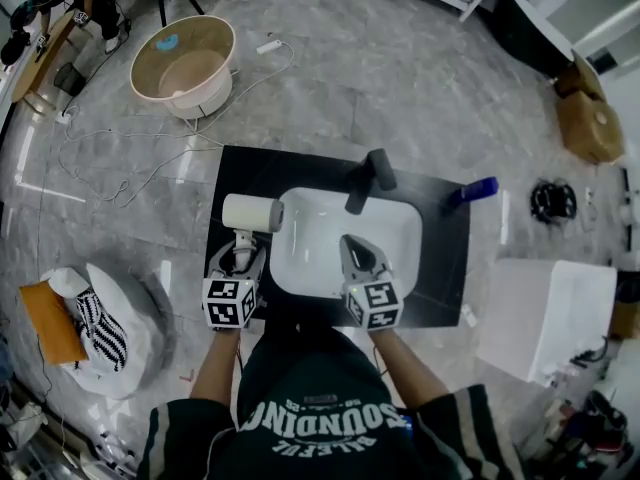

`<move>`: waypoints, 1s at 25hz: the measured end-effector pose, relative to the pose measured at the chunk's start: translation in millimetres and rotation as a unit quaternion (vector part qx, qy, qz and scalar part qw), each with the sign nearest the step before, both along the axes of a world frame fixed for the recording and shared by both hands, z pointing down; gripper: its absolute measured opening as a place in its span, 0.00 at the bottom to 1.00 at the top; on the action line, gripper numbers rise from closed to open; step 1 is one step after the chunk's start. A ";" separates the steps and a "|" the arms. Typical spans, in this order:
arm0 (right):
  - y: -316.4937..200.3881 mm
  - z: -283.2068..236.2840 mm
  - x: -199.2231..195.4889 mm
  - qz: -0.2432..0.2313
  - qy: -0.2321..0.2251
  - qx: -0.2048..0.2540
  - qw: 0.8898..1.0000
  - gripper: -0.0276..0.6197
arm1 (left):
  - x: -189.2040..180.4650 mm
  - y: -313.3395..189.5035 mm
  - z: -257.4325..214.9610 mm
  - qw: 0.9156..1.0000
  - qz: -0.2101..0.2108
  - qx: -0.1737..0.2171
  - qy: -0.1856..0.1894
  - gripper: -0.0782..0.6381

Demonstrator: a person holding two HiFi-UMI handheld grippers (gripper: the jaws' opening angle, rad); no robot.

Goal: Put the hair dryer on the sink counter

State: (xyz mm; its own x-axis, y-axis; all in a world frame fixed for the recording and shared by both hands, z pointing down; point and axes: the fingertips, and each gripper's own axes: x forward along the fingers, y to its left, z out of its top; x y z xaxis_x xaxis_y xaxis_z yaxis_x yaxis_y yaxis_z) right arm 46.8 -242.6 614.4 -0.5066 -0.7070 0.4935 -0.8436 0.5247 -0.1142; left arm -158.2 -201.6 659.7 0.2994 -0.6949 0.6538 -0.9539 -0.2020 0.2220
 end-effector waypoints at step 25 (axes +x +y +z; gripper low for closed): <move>-11.7 34.7 -8.0 0.035 0.020 -0.058 0.998 0.04 | -18.9 -66.1 69.0 0.998 0.019 -0.057 -0.011 0.42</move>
